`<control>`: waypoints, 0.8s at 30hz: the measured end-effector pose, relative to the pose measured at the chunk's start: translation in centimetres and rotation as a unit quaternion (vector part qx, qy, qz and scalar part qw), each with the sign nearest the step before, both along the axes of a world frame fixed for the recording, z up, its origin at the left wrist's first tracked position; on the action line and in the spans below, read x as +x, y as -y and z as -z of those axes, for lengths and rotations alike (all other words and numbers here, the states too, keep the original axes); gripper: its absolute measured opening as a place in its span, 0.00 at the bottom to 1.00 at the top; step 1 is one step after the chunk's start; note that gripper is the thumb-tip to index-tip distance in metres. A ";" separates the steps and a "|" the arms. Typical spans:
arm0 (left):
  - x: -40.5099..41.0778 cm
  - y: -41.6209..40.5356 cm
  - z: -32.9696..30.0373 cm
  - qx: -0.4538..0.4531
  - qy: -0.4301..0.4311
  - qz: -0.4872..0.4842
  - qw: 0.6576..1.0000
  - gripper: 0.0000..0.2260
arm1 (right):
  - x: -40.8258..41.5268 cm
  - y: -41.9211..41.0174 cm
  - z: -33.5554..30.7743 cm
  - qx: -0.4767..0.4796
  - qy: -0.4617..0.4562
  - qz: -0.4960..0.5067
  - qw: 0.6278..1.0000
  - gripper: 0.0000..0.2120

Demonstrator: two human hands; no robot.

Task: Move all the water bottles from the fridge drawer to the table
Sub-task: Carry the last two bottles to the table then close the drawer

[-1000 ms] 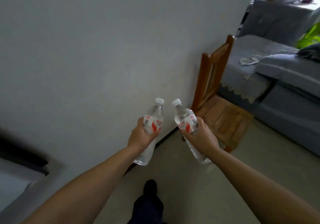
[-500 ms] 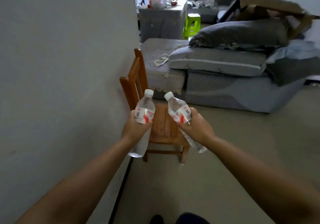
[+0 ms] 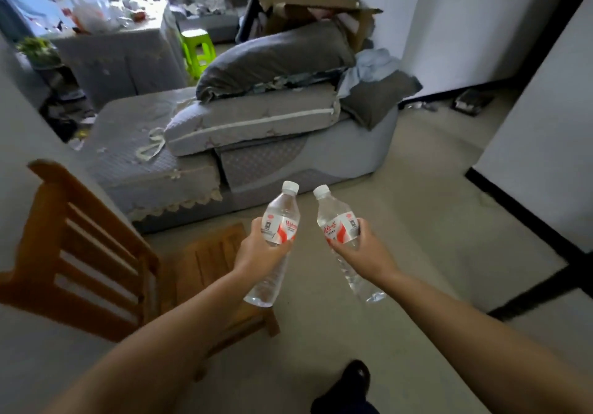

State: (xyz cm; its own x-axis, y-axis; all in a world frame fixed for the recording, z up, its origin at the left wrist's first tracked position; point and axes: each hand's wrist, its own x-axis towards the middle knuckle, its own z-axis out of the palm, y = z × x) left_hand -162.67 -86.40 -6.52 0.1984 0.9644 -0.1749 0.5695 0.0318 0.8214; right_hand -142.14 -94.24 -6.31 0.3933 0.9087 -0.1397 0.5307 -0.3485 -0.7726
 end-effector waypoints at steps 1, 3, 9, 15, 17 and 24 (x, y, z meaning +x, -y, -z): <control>2.6 -1.5 0.1 -0.003 -0.006 0.011 1.000 0.26 | 2.3 -0.9 0.2 -0.002 0.001 0.016 1.000 0.22; 7.1 -4.1 -0.2 -0.009 -0.020 0.028 0.999 0.25 | 6.2 -2.4 0.3 -0.005 0.002 0.052 0.999 0.23; 19.3 -10.6 -0.1 -0.024 -0.027 0.107 0.994 0.22 | 17.7 -6.3 -0.2 -0.010 0.008 0.133 0.991 0.27; 28.3 -14.7 0.0 -0.037 -0.015 0.167 0.985 0.23 | 24.6 -8.9 0.1 -0.019 0.004 0.206 0.978 0.26; 31.2 -16.9 0.5 -0.042 -0.015 0.189 0.981 0.23 | 26.6 -10.2 0.3 -0.026 0.012 0.223 0.974 0.25; 43.7 -27.5 1.5 -0.017 -0.040 0.296 0.954 0.24 | 35.5 -17.0 1.3 0.003 0.002 0.331 0.944 0.28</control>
